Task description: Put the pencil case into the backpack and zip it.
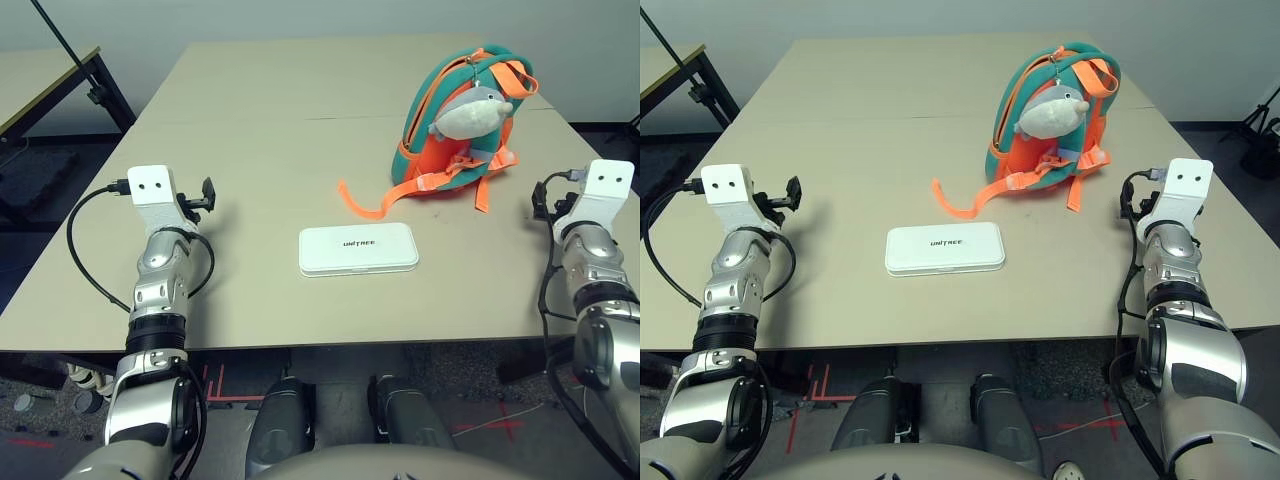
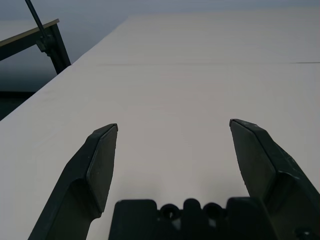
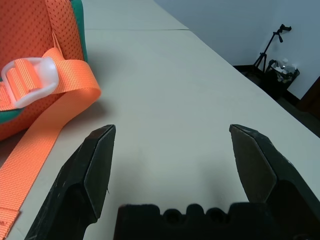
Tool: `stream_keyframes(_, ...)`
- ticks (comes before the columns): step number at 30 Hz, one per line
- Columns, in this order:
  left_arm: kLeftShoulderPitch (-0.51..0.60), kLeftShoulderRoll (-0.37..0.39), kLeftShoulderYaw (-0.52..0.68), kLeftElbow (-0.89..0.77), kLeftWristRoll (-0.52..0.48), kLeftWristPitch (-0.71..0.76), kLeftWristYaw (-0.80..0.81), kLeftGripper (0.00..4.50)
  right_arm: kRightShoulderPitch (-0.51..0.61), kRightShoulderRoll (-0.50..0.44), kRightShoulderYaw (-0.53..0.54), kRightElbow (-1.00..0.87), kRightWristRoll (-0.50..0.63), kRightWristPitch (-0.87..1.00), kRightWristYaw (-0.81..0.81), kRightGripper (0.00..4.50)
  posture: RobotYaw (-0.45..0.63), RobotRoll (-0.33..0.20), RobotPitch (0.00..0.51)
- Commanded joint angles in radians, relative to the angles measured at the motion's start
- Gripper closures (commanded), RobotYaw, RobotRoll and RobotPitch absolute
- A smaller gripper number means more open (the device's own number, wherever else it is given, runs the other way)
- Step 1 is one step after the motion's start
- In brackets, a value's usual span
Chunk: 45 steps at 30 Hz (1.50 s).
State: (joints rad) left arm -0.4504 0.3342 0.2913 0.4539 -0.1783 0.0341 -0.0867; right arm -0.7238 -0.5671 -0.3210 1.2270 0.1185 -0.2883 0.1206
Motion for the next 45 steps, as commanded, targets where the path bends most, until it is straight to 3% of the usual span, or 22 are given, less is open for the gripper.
stream_keyframes(1, -0.006, -0.003, -0.006, 0.03, 0.011, -0.01, 0.003, 0.01, -0.006, -0.011, -0.007, 0.016, 0.001, -0.006, 0.001, 0.0, -0.01, 0.0, 0.029)
stream_keyframes(6, -0.012, 0.019, 0.003, 0.021, -0.01, 0.01, -0.038, 0.01, -0.001, -0.015, -0.004, -0.005, 0.006, -0.014, 0.042, 0.0, -0.02, 0.0, 0.027)
stream_keyframes(14, -0.019, 0.1, 0.086, -0.029, -0.265, 0.309, -0.297, 0.01, 0.103, -0.056, -0.001, -0.175, 0.05, 0.041, 0.254, 0.0, -0.07, 0.0, 0.02)
stream_keyframes(21, -0.058, 0.192, 0.052, -0.137, -0.488, 0.709, -0.572, 0.01, 0.342, -0.13, 0.1, -0.704, 0.102, 0.386, 0.548, 0.0, -0.13, 0.0, 0.061)
stream_keyframes(24, -0.092, 0.214, 0.03, -0.127, -0.514, 0.787, -0.638, 0.01, 0.387, -0.149, 0.134, -0.884, 0.123, 0.517, 0.605, 0.0, -0.14, 0.0, 0.069)
stream_keyframes(27, -0.145, 0.236, 0.013, -0.107, -0.622, 1.036, -0.72, 0.0, 0.404, -0.155, 0.173, -1.011, 0.128, 0.606, 0.646, 0.62, -0.15, 0.0, 0.073)
stream_keyframes(29, -0.194, 0.225, 0.03, -0.061, -0.672, 1.161, -0.72, 0.0, 0.404, -0.148, 0.203, -1.069, 0.126, 0.643, 0.663, 1.37, -0.16, 0.0, 0.074)
stream_keyframes(37, -0.35, 0.227, -0.025, 0.187, -0.634, 1.321, -0.751, 0.0, 0.341, -0.131, 0.361, -1.084, 0.033, 0.638, 0.71, 4.47, -0.19, 0.0, 0.07)
stream_keyframes(40, -0.414, 0.234, -0.057, 0.294, -0.623, 1.398, -0.8, 0.0, 0.304, -0.13, 0.423, -1.045, -0.022, 0.603, 0.73, 4.47, -0.19, 0.0, 0.069)
stream_keyframes(45, -0.461, 0.255, -0.205, 0.352, -0.551, 1.407, -0.904, 0.0, 0.272, -0.122, 0.468, -0.997, -0.064, 0.56, 0.757, 4.47, -0.19, 0.0, 0.063)
